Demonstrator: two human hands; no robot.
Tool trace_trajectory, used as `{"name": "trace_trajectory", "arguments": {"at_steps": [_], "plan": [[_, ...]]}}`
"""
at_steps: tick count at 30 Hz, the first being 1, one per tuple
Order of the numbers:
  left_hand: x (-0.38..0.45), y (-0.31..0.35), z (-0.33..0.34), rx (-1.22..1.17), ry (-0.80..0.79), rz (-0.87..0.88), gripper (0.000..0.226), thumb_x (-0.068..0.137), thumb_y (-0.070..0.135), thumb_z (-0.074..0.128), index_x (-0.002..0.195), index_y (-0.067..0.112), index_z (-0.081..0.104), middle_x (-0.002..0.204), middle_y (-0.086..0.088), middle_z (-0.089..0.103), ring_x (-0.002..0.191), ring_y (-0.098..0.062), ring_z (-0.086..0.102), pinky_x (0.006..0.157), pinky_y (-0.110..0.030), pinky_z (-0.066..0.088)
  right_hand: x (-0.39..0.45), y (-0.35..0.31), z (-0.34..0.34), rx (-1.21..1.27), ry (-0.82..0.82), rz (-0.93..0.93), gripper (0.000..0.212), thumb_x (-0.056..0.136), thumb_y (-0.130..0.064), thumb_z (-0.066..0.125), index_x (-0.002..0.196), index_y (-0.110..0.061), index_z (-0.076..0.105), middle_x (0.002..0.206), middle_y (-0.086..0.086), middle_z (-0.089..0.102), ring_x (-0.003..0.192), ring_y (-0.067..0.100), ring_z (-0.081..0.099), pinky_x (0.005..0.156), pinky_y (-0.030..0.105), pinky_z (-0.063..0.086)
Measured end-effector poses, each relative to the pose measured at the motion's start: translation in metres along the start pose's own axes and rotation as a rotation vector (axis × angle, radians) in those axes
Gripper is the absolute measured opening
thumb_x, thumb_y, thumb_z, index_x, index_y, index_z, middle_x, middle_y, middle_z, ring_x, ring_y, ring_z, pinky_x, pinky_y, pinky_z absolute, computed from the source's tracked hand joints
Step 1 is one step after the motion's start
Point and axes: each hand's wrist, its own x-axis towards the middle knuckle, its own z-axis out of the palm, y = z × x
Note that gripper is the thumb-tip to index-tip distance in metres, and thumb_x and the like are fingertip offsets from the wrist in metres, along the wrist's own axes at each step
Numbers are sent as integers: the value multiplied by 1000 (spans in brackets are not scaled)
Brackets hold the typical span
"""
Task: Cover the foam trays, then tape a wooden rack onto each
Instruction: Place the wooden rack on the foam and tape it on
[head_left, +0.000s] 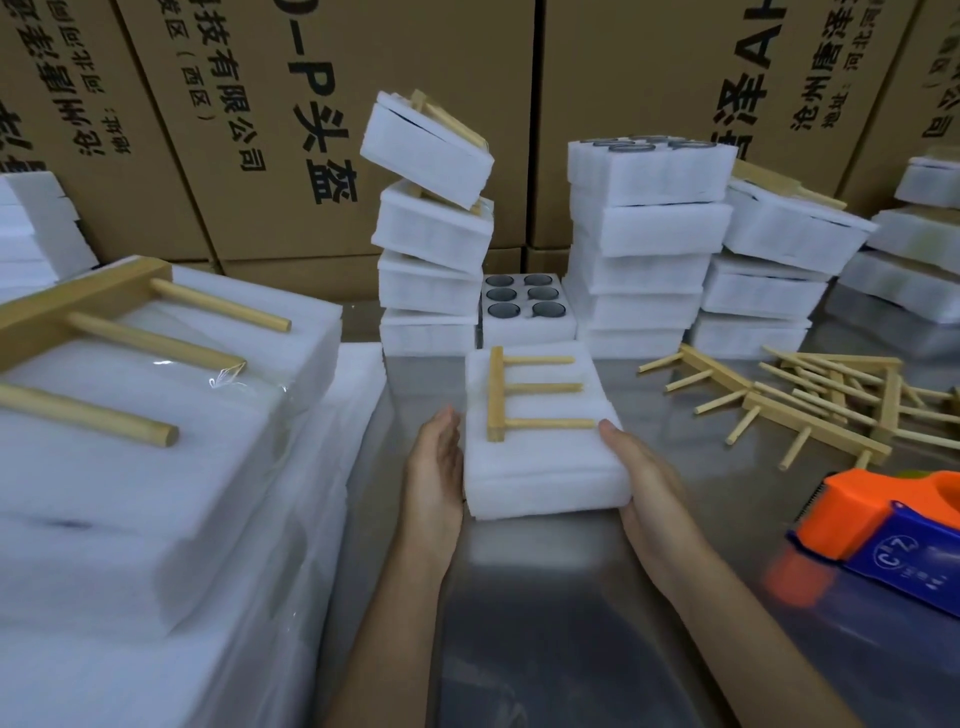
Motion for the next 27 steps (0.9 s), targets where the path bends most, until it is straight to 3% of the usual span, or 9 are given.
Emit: {"name": "trace_trajectory", "arguments": {"at_steps": [4, 7, 10, 14, 16, 19, 21, 24, 27], "plan": [[-3, -7, 9, 325, -31, 173, 36, 85, 43, 65, 120, 33, 68, 119, 8, 71, 113, -12, 66, 101, -39, 50, 31, 4, 13, -86, 95, -12, 27, 86, -45, 66, 95, -22, 77, 107, -4, 75, 103, 13, 68, 98, 34, 49], [5, -10, 12, 564, 22, 233, 50, 87, 42, 68, 135, 38, 55, 123, 21, 65, 114, -1, 60, 103, -33, 47, 42, 6, 11, -446, 180, -93, 24, 94, -41, 54, 85, -26, 71, 105, -4, 69, 112, 17, 56, 96, 36, 47], [21, -10, 13, 622, 9, 227, 52, 91, 39, 67, 140, 38, 50, 128, 21, 63, 118, 0, 57, 104, -27, 45, 58, -9, 10, -735, 180, -250, 32, 95, -26, 53, 124, -18, 63, 129, 6, 60, 130, 27, 45, 109, 39, 38], [42, -10, 26, 654, 7, 250, 24, 95, 34, 64, 111, 52, 58, 97, 42, 63, 92, 23, 56, 73, 0, 42, 107, -50, 41, -909, 85, -468, 39, 94, -13, 52, 133, -12, 56, 135, 7, 57, 129, 27, 47, 104, 34, 40], [51, -10, 29, 650, 24, 238, 22, 95, 36, 63, 106, 53, 56, 95, 39, 63, 90, 20, 56, 66, -1, 42, 141, -66, 68, -1017, -10, -491, 42, 94, -11, 47, 135, -11, 54, 136, 9, 55, 129, 30, 47, 103, 33, 40], [60, -14, 27, 637, 55, 225, 37, 93, 42, 64, 127, 51, 50, 108, 32, 58, 99, 8, 55, 72, -7, 41, 195, -78, 104, -1286, -189, -341, 42, 99, -11, 37, 140, -12, 48, 147, 6, 45, 136, 23, 37, 101, 22, 31], [63, -17, 25, 641, 95, 245, 48, 92, 42, 66, 135, 50, 46, 110, 36, 53, 100, 9, 54, 76, -9, 41, 232, -80, 117, -1437, -223, -215, 40, 102, -12, 36, 140, -9, 48, 145, 10, 46, 131, 25, 42, 101, 28, 33], [68, -22, 27, 695, 129, 315, 55, 92, 37, 68, 138, 51, 41, 112, 40, 46, 102, 9, 51, 78, -9, 42, 271, -78, 126, -1548, -230, -29, 44, 98, -10, 42, 141, -2, 44, 127, 18, 47, 111, 29, 44, 96, 35, 37], [73, -25, 27, 736, 145, 342, 43, 93, 34, 67, 131, 48, 53, 114, 42, 49, 104, 15, 49, 78, -2, 39, 299, -67, 124, -1694, -224, 64, 50, 100, -15, 32, 148, -1, 31, 151, 22, 31, 139, 36, 29, 116, 46, 26]]}}
